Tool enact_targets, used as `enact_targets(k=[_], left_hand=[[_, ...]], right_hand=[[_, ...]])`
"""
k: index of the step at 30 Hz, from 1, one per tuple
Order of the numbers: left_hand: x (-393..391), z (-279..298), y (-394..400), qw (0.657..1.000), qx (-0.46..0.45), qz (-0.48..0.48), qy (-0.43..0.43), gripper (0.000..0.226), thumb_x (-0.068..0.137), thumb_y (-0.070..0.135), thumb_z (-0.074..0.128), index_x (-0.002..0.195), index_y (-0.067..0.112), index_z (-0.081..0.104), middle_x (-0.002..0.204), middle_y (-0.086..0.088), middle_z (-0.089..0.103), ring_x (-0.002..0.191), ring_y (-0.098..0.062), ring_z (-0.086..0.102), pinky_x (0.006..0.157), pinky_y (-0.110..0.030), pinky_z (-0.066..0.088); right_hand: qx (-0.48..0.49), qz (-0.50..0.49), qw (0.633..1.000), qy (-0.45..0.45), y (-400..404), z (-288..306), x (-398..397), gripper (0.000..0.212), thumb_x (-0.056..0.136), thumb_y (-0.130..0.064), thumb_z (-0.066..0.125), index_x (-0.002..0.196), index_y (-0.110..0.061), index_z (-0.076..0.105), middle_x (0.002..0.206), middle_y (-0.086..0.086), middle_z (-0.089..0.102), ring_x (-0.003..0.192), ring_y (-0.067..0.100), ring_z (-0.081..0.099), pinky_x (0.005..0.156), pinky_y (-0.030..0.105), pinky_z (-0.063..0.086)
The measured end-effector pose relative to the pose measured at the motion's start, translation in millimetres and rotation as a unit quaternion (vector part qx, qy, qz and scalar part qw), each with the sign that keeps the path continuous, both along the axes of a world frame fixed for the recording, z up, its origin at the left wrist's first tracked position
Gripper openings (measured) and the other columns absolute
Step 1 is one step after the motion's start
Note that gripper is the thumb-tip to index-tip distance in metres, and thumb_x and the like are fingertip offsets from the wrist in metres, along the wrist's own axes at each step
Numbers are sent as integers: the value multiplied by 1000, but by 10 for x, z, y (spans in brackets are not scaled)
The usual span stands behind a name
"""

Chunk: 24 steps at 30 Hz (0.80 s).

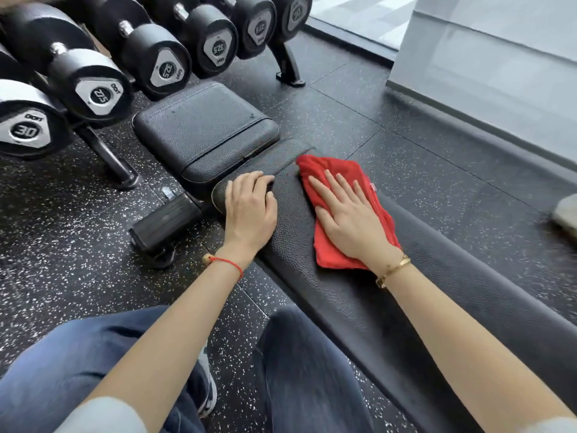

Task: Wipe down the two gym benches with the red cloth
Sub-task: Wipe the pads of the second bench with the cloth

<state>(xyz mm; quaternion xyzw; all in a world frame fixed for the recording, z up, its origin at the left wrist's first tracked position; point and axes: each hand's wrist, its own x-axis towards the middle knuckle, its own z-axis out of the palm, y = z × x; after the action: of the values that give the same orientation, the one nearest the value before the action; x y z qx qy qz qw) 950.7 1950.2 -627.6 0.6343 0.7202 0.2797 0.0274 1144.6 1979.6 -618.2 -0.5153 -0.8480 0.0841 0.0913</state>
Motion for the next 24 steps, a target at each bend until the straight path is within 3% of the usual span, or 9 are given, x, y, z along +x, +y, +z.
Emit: enact_targets(k=[5, 10, 13, 19, 24], left_hand=[[5, -54, -5, 999, 35, 28, -19, 36, 88, 13, 52, 121, 17, 63, 130, -2, 58, 125, -23, 48, 113, -46, 28], [12, -76, 5, 998, 43, 32, -21, 36, 87, 13, 52, 121, 18, 64, 130, 0, 59, 125, -22, 49, 113, -46, 29], [26, -97, -3, 998, 45, 33, -14, 37, 87, 14, 51, 122, 19, 63, 131, 1, 58, 127, -21, 48, 114, -47, 28], [65, -110, 7, 998, 38, 48, 3, 37, 88, 16, 50, 122, 19, 61, 132, -1, 57, 127, -22, 47, 115, -48, 27], [41, -106, 6, 998, 39, 49, 3, 36, 86, 19, 51, 121, 22, 62, 131, 2, 58, 125, -22, 48, 115, -45, 27]], right_hand=[[-16, -43, 999, 12, 360, 21, -209, 55, 101, -36, 34, 154, -32, 17, 164, 3, 9, 151, 20, 6, 123, 38, -3], [-7, 73, 997, 7, -322, 2, 97, 56, 101, -38, 34, 154, -36, 16, 164, -5, 9, 151, 14, 4, 123, 35, -1], [-17, 75, 997, 21, -477, 18, 339, 55, 101, -38, 33, 153, -39, 15, 163, -10, 9, 151, 9, 3, 123, 33, -1], [-19, -8, 1000, 18, 294, 50, -13, 54, 102, -36, 33, 154, -35, 18, 164, -1, 10, 151, 18, 7, 123, 37, -2], [-36, 2, 999, 12, 624, 91, -502, 55, 101, -33, 34, 154, -33, 18, 164, 3, 8, 151, 21, 6, 123, 39, -1]])
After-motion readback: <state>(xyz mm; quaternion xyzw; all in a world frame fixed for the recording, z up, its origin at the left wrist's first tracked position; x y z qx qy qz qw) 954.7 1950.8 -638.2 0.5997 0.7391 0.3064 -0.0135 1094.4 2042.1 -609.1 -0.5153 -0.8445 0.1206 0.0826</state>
